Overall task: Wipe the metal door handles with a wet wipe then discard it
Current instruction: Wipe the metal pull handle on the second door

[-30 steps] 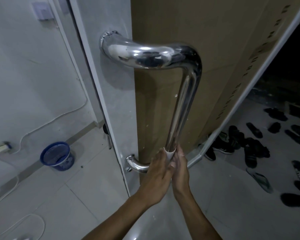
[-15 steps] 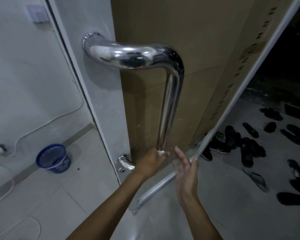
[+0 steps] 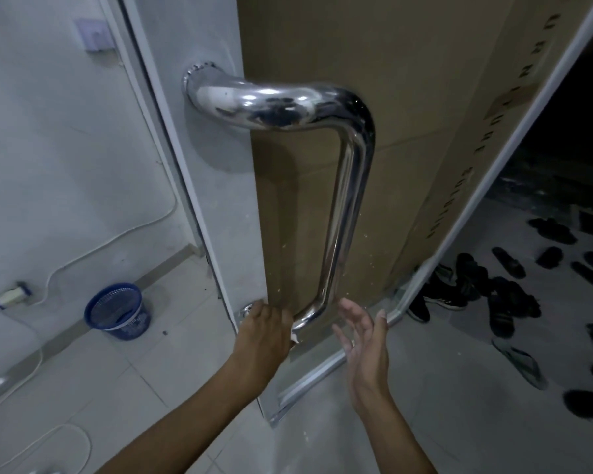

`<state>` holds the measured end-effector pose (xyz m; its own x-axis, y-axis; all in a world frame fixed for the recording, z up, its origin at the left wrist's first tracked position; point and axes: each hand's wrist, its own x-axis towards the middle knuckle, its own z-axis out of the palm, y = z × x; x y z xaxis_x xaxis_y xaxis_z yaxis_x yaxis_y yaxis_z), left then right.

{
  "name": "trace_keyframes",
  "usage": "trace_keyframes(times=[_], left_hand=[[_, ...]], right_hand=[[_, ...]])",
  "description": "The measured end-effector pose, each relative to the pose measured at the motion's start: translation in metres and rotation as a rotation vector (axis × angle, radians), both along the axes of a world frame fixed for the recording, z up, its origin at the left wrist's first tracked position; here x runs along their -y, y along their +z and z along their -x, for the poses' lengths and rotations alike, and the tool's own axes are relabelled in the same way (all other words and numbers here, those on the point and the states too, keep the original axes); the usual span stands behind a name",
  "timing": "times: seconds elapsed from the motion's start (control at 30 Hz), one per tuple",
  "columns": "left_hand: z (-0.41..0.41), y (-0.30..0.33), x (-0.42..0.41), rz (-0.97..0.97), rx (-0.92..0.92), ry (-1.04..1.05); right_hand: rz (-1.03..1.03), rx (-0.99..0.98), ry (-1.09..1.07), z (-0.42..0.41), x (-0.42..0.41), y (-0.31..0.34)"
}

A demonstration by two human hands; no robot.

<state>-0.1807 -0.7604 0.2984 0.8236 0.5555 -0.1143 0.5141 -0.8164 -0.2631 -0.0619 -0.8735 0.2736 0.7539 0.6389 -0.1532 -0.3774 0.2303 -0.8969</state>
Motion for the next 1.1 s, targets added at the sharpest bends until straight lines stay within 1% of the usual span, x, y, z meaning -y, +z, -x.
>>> trace_keyframes(times=[0.07,0.2,0.27,0.33,0.37,0.47,0.53,0.63,0.67,0.7,0.87,0.93,1.0,1.1], left_hand=[[-0.001,-0.002,0.002,-0.001,-0.007,-0.014],[-0.016,-0.009,0.010,0.004,0.036,0.010],[-0.025,-0.012,0.014,0.028,0.057,0.058],[-0.035,-0.009,0.018,0.073,0.146,0.119],[-0.042,-0.009,0.018,0.087,0.231,0.122],[-0.061,-0.009,0.021,0.300,0.492,0.229],[-0.068,-0.005,0.020,0.508,0.706,0.317],[-0.071,0.007,0.016,0.912,0.858,0.335],[-0.071,0.010,0.014,1.017,0.906,0.347],[-0.070,0.016,0.014,1.071,0.942,0.366],[-0.070,0.033,0.011,1.153,1.024,0.335],[-0.070,0.048,0.013,1.149,1.060,0.315],[-0.069,0.075,0.015,1.079,1.134,0.247],[-0.072,0.115,0.017,0.985,1.299,0.126]], right_hand=[[0.009,-0.013,-0.018,-0.002,0.001,-0.001],[0.038,-0.046,-0.050,-0.011,0.007,-0.003],[0.051,-0.062,-0.066,-0.015,0.008,-0.003],[0.058,-0.076,-0.080,-0.018,0.010,-0.001],[0.063,-0.076,-0.089,-0.020,0.011,-0.001],[0.071,-0.079,-0.106,-0.026,0.013,0.000],[0.080,-0.076,-0.109,-0.030,0.014,0.002],[0.082,-0.078,-0.105,-0.034,0.014,0.007],[0.080,-0.080,-0.099,-0.034,0.013,0.009],[0.074,-0.078,-0.093,-0.035,0.012,0.011],[0.043,-0.050,-0.085,-0.034,0.006,0.024],[0.036,-0.004,-0.078,-0.033,0.005,0.032],[0.036,0.104,-0.072,-0.030,0.003,0.042],[0.025,0.323,-0.106,-0.022,0.000,0.061]])
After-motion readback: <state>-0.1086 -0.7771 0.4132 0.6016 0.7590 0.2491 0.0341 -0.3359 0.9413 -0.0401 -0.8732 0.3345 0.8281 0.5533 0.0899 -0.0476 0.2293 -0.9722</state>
